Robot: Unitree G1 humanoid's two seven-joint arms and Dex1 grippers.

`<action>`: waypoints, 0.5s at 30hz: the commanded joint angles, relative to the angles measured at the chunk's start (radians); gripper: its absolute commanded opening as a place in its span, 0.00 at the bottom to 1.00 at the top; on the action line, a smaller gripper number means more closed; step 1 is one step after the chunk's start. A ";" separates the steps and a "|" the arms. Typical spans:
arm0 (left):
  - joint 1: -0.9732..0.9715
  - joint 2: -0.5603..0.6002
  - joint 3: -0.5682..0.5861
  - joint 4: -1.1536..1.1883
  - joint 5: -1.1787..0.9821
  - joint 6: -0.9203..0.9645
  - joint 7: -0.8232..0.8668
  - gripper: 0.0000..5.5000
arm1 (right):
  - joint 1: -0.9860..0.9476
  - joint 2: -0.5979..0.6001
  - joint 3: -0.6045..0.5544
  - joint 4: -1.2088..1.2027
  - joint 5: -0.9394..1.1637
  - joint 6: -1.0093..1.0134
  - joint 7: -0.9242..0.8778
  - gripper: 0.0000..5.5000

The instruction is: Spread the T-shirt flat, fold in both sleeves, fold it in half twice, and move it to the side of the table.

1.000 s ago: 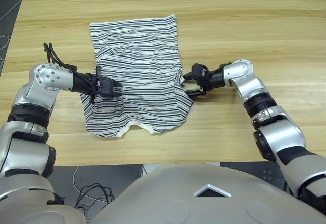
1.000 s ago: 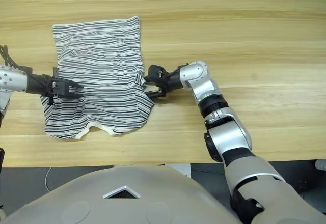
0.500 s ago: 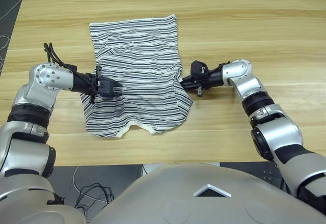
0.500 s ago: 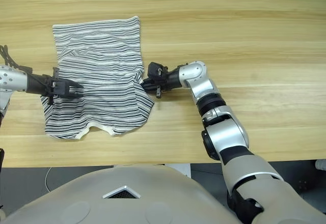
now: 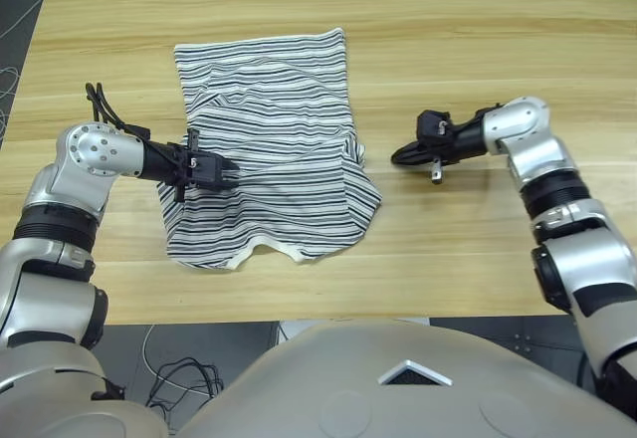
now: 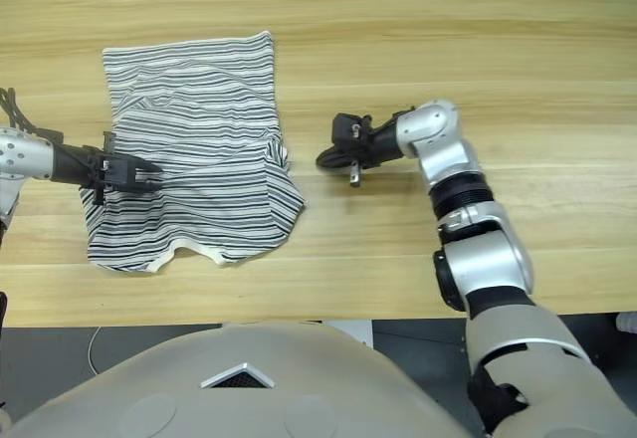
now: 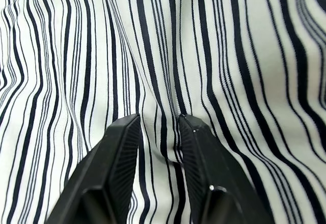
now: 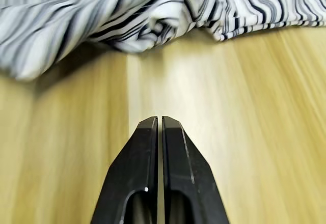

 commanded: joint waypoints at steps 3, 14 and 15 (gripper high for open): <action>0.110 -0.010 -0.063 0.020 0.094 0.059 -0.045 0.26 | -0.004 -0.008 -0.022 -0.086 0.043 0.069 0.000 0.02; 0.099 -0.011 -0.065 0.022 0.098 0.058 -0.047 0.26 | 0.104 0.016 0.039 -0.202 0.077 0.123 0.073 0.27; 0.097 -0.011 -0.064 0.024 0.098 0.057 -0.046 0.26 | 0.106 0.008 0.034 -0.219 0.078 0.128 0.069 0.31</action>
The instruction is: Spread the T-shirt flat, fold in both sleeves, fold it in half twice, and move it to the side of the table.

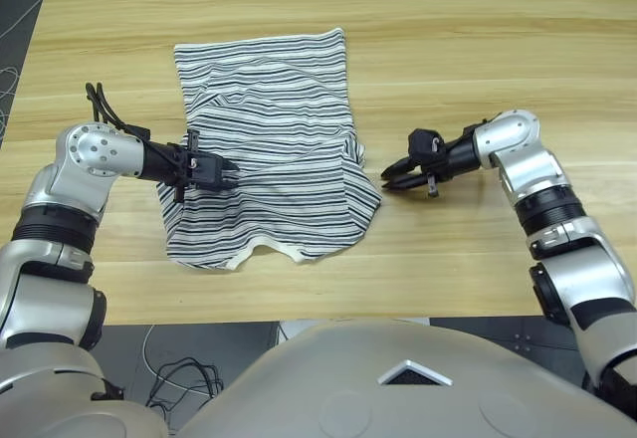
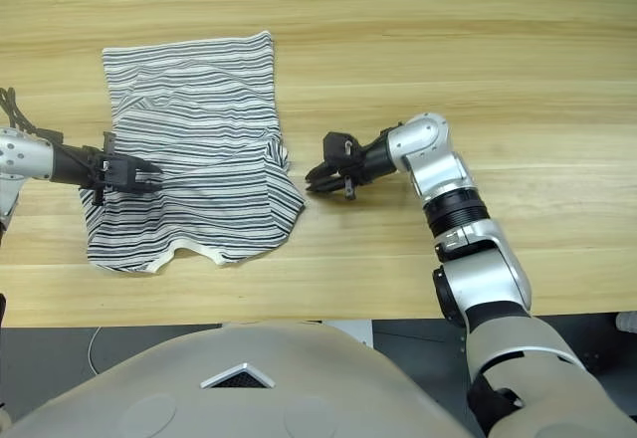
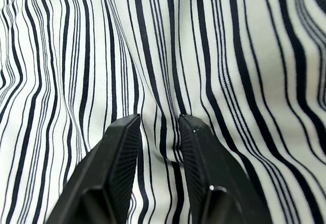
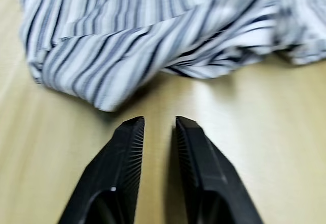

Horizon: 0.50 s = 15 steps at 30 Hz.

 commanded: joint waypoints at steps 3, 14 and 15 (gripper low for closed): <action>0.085 -0.016 -0.060 0.043 0.097 0.034 -0.040 0.26 | 0.002 -0.064 -0.014 -0.111 0.005 0.024 -0.013 0.41; 0.280 0.091 0.007 -0.373 -0.059 0.136 -0.147 0.26 | 0.008 -0.014 -0.020 -0.203 0.054 0.051 -0.092 0.41; 0.291 0.104 0.015 -0.380 -0.051 0.140 -0.140 0.26 | 0.004 0.008 -0.018 -0.192 0.058 0.055 -0.102 0.41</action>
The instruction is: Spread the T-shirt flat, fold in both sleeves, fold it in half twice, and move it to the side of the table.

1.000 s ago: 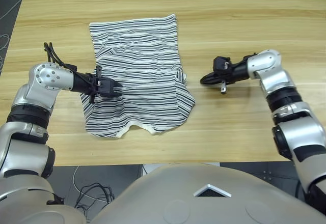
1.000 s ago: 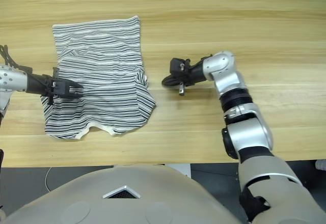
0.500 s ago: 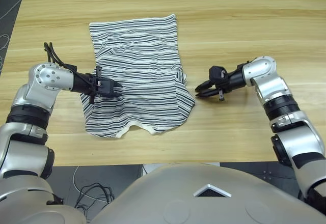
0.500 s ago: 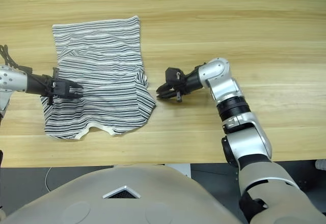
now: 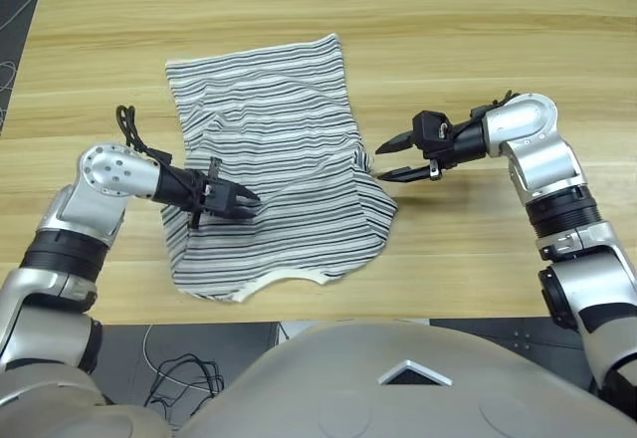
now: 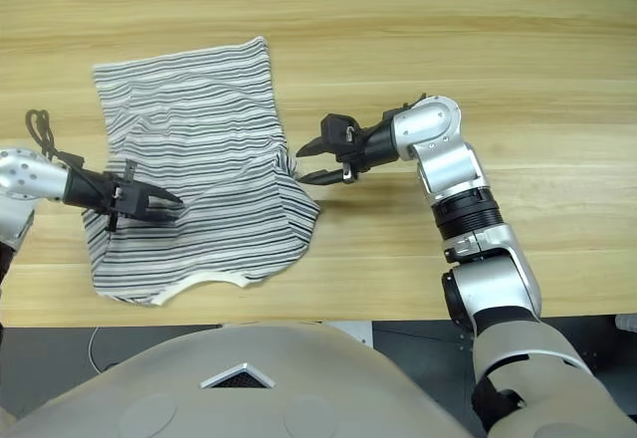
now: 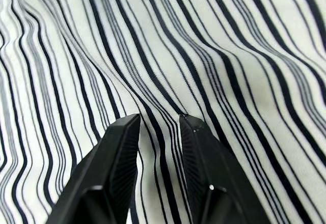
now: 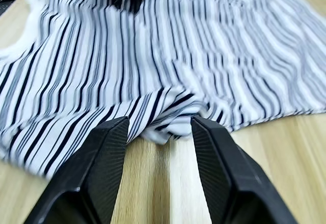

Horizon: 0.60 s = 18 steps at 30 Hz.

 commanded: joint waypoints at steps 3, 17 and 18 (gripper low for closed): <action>0.103 0.075 0.007 -0.016 0.093 0.037 0.009 0.26 | -0.019 0.101 0.022 0.029 0.021 0.020 -0.057 0.41; -0.138 0.044 0.322 -0.208 -0.353 0.196 -0.046 0.26 | -0.205 0.234 0.112 0.621 -0.225 -0.206 -0.372 0.41; -0.146 0.039 0.339 -0.223 -0.374 0.217 -0.049 0.26 | -0.219 0.227 0.117 0.647 -0.241 -0.226 -0.396 0.41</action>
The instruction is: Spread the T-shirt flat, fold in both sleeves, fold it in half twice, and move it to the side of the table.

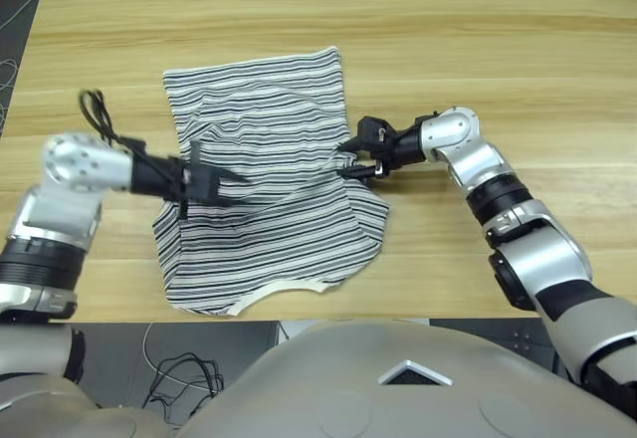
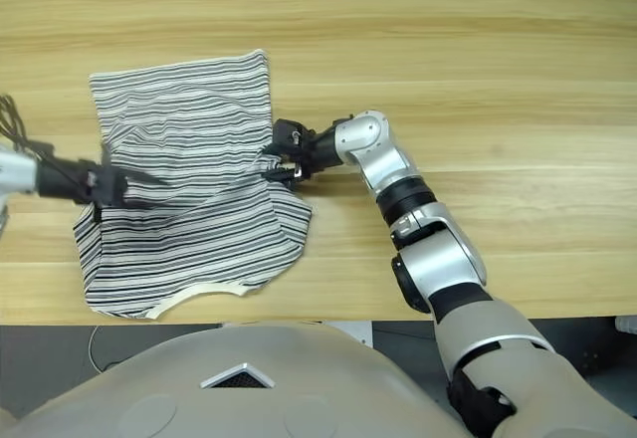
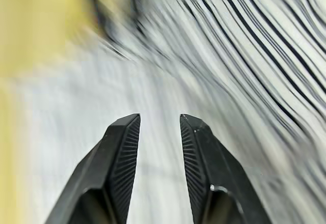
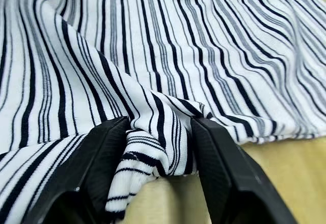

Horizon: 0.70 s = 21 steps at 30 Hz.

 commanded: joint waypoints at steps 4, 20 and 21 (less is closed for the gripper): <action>-0.010 -0.017 0.070 -0.082 -0.061 0.089 -0.019 0.26 | -0.072 -0.118 -0.003 0.160 -0.111 -0.074 -0.108 0.41; -0.001 -0.195 -0.168 0.092 0.236 0.018 -0.036 0.26 | 0.041 -0.230 -0.041 -0.098 -0.048 -0.031 0.088 0.41; 0.000 -0.211 -0.200 0.126 0.282 -0.005 -0.025 0.26 | 0.047 -0.225 -0.040 -0.108 -0.048 -0.026 0.088 0.41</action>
